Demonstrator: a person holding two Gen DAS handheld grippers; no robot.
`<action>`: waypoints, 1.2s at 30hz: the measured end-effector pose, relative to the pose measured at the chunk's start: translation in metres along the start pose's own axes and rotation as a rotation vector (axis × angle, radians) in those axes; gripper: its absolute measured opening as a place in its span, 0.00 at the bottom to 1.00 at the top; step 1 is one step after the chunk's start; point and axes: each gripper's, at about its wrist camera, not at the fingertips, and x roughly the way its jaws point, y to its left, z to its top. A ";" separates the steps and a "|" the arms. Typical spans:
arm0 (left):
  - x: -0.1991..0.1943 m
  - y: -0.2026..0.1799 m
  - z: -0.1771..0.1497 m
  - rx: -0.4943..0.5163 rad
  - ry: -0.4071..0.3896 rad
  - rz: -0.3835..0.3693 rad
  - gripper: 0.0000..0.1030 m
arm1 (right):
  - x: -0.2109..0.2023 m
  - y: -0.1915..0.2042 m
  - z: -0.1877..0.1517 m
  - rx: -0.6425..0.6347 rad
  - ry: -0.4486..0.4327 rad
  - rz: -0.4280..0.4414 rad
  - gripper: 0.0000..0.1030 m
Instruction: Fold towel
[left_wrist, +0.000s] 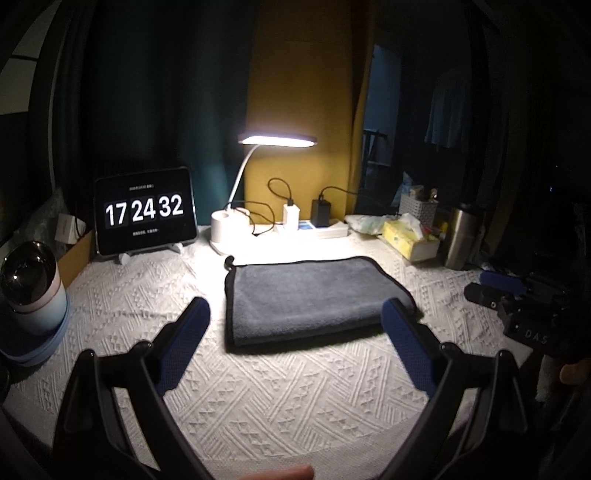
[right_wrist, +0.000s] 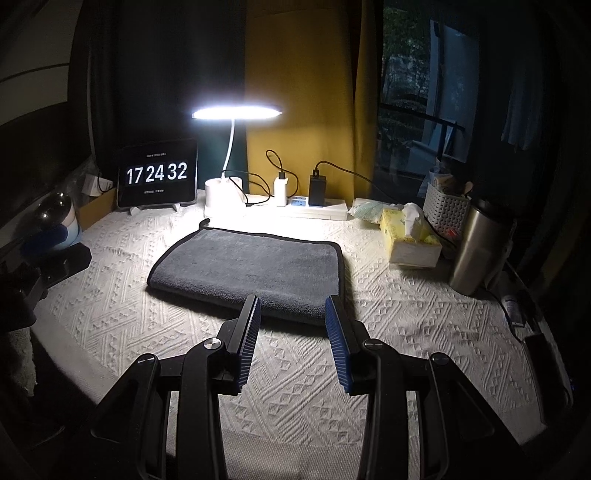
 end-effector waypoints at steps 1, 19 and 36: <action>-0.003 -0.001 0.000 0.002 -0.009 -0.002 0.92 | -0.003 0.001 -0.001 0.000 -0.004 0.000 0.37; -0.060 0.001 -0.015 -0.024 -0.102 -0.013 0.92 | -0.058 0.018 -0.018 0.023 -0.114 -0.035 0.38; -0.070 0.007 -0.016 -0.029 -0.132 -0.006 0.92 | -0.067 0.030 -0.020 0.008 -0.131 -0.023 0.46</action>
